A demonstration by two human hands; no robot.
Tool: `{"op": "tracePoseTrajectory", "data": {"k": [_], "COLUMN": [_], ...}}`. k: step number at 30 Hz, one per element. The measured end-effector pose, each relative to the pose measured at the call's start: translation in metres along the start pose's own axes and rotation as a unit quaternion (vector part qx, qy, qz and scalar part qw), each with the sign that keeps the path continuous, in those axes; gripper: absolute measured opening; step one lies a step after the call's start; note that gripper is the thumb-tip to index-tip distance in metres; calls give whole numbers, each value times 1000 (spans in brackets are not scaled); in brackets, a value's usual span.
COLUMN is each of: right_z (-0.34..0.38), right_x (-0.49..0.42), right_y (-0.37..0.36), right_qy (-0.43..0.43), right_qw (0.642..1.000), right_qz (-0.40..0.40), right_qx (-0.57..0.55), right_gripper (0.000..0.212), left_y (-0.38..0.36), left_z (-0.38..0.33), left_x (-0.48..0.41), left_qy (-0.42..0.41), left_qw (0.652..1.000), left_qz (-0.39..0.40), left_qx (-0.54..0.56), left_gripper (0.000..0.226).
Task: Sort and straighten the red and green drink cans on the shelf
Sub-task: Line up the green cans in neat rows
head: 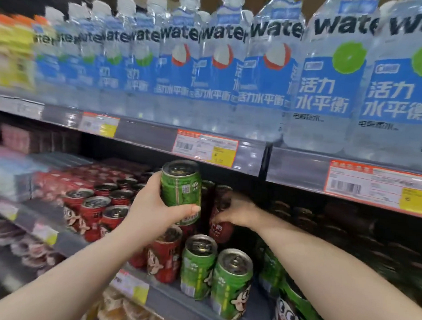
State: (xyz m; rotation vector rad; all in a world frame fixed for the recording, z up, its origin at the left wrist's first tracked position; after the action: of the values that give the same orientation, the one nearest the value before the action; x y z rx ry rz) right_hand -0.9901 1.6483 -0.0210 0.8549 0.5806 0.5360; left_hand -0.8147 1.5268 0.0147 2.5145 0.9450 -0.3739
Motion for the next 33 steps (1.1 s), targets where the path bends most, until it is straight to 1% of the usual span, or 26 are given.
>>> {"op": "tracePoseTrajectory", "data": {"k": [1,2,5,7,8,9,11,12,13,15,16,17,18,20,21,22,23,26,27,28,29,30,32,33], "right_z": [-2,-6,-5,0,0,1,6,7,8,12,16,17,19,8,-1,-11,-22,-47,-56,-65,-74,-81,-95,-101], "right_x": [-1,-3,-3,3,6,9,20,29,39,62,74,86,98,113,120,128,135,158,165,172,179,185,193,197], "right_y": [-11,-22,-41,-36,-27,-13,22,37,49,69,79,88,96,111,118,125,133,154,161,169,176,181,188,187], "right_qy": [-11,-24,-26,-21,-17,-5,19,23,24,40,53,64,79,97,85,68,50,20,6,-9,-26,-37,-54,-65], "right_qw": [1000,999,996,994,994,996,993,988,982,968,963,967,976,992,996,998,999,1000,1000,999,999,998,996,995], "right_qz": [23,45,66,80,77,58,0,-16,-16,3,8,15,19,11,3,-4,-9,-19,-27,-38,-43,-42,-48,-46], "right_qx": [4,-12,-47,-71,-74,-74,-120,-152,-187,-249,-263,-244,-203,-83,-36,-10,5,8,6,9,22,37,50,59], "right_gripper": [46,49,70,74,72,67,45,34,27,27,26,21,22,52,63,66,62,42,42,48,57,61,48,45], "left_y": [2,2,-3,-10,-15,-21,-38,-49,-60,-88,-103,-118,-133,-163,-178,-193,-207,-235,-239,-241,-241,-243,-248,-252], "left_z": [2,4,6,4,2,-1,-6,-9,-13,-22,-27,-32,-37,-47,-51,-54,-58,-73,-78,-82,-85,-84,-79,-77], "left_x": [-1,-2,-5,-8,-9,-9,-8,-7,-6,-1,2,6,11,23,30,36,43,58,60,60,60,60,63,67], "left_qy": [1,3,7,1,-3,-6,-9,-10,-13,-20,-23,-26,-29,-28,-26,-24,-29,-42,-48,-51,-51,-44,-36,-41], "left_qw": [1000,1000,1000,999,999,998,997,995,994,990,988,986,983,976,971,965,959,941,939,939,940,942,940,938], "left_qz": [3,10,30,42,48,55,78,93,108,138,153,166,181,215,236,260,282,334,338,338,335,333,337,343], "left_qx": [1,3,6,0,-4,-9,-17,-20,-23,-27,-25,-21,-16,-11,-10,-13,-16,-39,-42,-33,-21,-16,-29,-39], "left_gripper": [65,64,65,68,69,69,68,66,65,64,64,64,64,65,69,74,79,106,105,93,76,66,59,57]}}
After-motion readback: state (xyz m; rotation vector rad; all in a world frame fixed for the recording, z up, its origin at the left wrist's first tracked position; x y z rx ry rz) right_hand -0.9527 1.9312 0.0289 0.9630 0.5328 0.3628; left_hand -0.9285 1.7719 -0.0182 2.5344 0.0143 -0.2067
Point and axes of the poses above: each hand's wrist, its own x-axis away from the middle knuckle, its own y-axis out of the back of the hand, z = x × y, the point moved 9 cm from there along -x, towards the middle knuckle, and after that the axes turned 8 degrees about y, right-handed, at the moved point
